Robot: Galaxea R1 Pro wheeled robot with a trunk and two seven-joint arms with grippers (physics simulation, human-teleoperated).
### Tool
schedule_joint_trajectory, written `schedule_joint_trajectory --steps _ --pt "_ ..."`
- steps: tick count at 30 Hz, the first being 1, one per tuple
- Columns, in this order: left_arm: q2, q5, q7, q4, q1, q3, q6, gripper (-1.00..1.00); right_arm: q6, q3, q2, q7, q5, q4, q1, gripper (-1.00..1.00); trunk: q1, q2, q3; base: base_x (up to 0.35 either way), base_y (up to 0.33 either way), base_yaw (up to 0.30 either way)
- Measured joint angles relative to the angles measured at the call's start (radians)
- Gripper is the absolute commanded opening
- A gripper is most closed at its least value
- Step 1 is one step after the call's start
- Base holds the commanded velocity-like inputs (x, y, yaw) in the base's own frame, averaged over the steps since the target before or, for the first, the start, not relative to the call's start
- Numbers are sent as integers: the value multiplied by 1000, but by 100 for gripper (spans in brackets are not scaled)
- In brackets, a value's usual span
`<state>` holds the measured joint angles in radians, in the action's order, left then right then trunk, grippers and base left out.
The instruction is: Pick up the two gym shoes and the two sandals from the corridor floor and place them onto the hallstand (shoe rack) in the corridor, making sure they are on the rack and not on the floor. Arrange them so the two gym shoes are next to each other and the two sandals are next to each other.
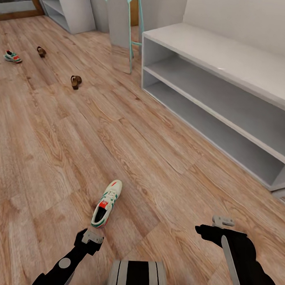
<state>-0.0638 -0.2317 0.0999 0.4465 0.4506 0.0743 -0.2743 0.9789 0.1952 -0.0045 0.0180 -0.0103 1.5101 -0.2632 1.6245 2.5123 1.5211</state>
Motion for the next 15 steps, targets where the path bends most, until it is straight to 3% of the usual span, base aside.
schedule_joint_trajectory --steps 4,12,15 --pt "-1 0 -1 4 0 0 0 100 0 0 0 0 0 0 0 100 2 1 21 0 0 0" --pt "-1 1 -2 30 0 -1 0 100 0 0 0 0 0 0 0 100 2 1 23 4 0 0" --pt "0 1 -3 31 0 -1 0 100 0 0 0 0 0 0 0 100 1 1 23 193 65 0"
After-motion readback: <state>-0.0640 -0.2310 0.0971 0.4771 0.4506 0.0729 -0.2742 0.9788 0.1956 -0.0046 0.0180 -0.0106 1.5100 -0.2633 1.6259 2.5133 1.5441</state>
